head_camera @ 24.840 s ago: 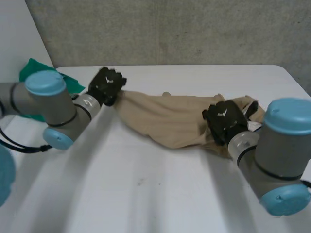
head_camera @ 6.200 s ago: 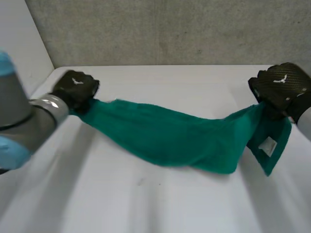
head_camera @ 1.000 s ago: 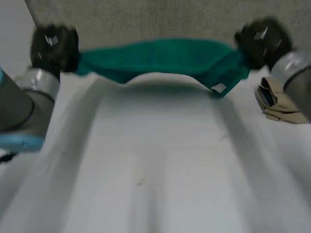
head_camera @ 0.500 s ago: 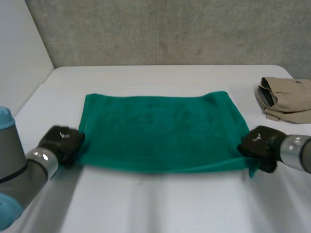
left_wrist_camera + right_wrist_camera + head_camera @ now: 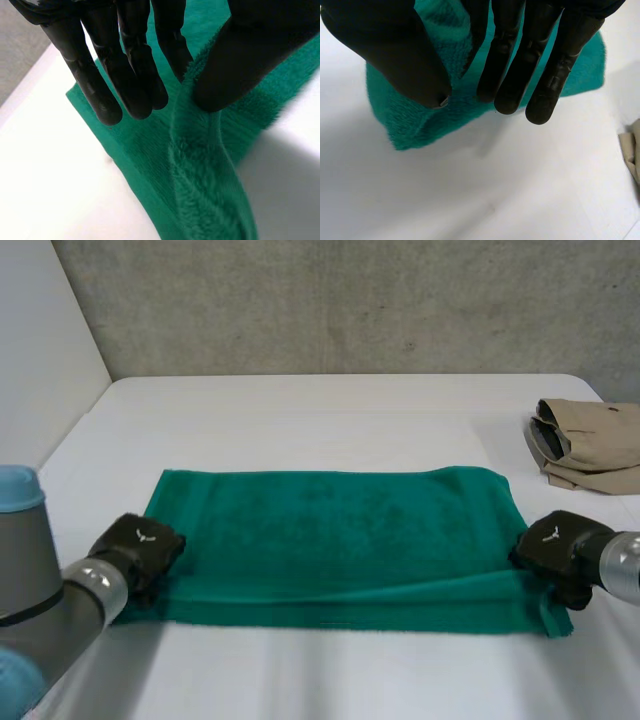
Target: Fold the laundry.
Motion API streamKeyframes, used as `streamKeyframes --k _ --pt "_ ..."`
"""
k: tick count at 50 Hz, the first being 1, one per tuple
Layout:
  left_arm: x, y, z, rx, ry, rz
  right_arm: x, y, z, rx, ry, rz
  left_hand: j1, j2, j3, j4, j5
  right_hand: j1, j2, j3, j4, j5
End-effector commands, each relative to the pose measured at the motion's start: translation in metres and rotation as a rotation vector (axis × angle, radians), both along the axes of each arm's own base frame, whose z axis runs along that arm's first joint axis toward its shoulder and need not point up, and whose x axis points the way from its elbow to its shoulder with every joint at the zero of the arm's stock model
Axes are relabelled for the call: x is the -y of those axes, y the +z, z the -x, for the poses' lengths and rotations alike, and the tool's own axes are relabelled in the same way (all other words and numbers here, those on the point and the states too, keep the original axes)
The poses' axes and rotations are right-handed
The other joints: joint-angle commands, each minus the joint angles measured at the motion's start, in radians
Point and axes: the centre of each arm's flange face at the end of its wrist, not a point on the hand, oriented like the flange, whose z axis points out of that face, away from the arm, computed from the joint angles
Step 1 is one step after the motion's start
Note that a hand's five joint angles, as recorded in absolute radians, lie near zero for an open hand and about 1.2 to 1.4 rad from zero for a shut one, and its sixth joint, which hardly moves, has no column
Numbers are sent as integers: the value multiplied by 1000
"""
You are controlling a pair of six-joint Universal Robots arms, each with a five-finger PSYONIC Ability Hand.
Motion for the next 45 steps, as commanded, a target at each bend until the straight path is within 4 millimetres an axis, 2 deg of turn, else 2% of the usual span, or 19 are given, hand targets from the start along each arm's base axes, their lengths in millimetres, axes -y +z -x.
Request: streamKeyframes --k 1,4,5,7,13,18,19,22,23,26,27,30,33,34,37,38,41,42,45 --pt "47 -10 12 -28 6 80 39 9 -1 96 -84 155 267 198 204 194 239 410 218 216 208 229" --pt "67 -12 18 -45 9 135 59 10 -3 137 -113 227 267 198 204 194 239 410 218 216 208 229" --pt "81 -12 22 -58 9 181 64 10 -3 142 -119 242 267 198 204 194 239 410 218 216 208 229" --pt "96 -13 26 -71 11 225 72 9 -6 146 -125 268 267 198 204 194 239 410 218 216 208 229" --pt "137 -28 42 -87 15 321 99 -7 -32 108 -119 336 267 198 204 194 239 410 218 216 208 229" --pt "141 -37 53 -72 17 326 109 -10 -36 104 -172 350 267 198 204 194 239 373 182 179 171 193" --pt "139 -37 54 -70 17 325 107 -8 -36 127 -208 341 267 198 204 194 239 -60 -252 -255 -262 -241" --pt "128 -41 60 -67 7 304 102 -3 -35 204 -277 309 267 198 204 194 239 -480 -672 -675 -682 -661" --pt "125 -42 61 -67 5 298 92 9 -34 276 -319 278 267 198 204 194 239 -589 -781 -783 -791 -770" --pt "114 -36 60 -64 -2 291 77 31 -32 385 -361 244 267 198 204 194 239 -643 -834 -837 -845 -823" --pt "112 -32 59 -66 -1 293 65 44 -32 463 -376 216 267 198 204 194 239 -681 -872 -875 -883 -861" --pt "102 -22 56 -71 -2 297 37 54 -35 582 -374 128 267 198 204 194 239 -698 -890 -893 -901 -879" --pt "94 -15 55 -74 -4 300 16 51 -39 627 -363 58 267 198 204 194 239 -707 -899 -902 -910 -888" --pt "93 -13 54 -75 -4 302 2 51 -40 655 -354 23 267 198 204 194 239 -705 -896 -899 -907 -885" --pt "89 -6 52 -80 -3 311 -24 49 -40 674 -333 -13 267 198 204 194 239 -707 -899 -902 -910 -888" --pt "89 -5 52 -81 -3 313 -40 47 -40 678 -324 -29 267 198 204 194 239 -707 -899 -902 -910 -888" --pt "89 -4 52 -84 0 312 -60 37 -42 682 -302 -36 267 198 204 194 239 -702 -893 -896 -904 -882" --pt "89 -4 51 -86 2 311 -70 26 -47 681 -276 -34 267 198 204 194 239 -690 -882 -884 -892 -871" --pt "89 -5 51 -89 5 309 -87 14 -58 691 -228 -31 267 198 204 194 239 -681 -873 -876 -883 -862"
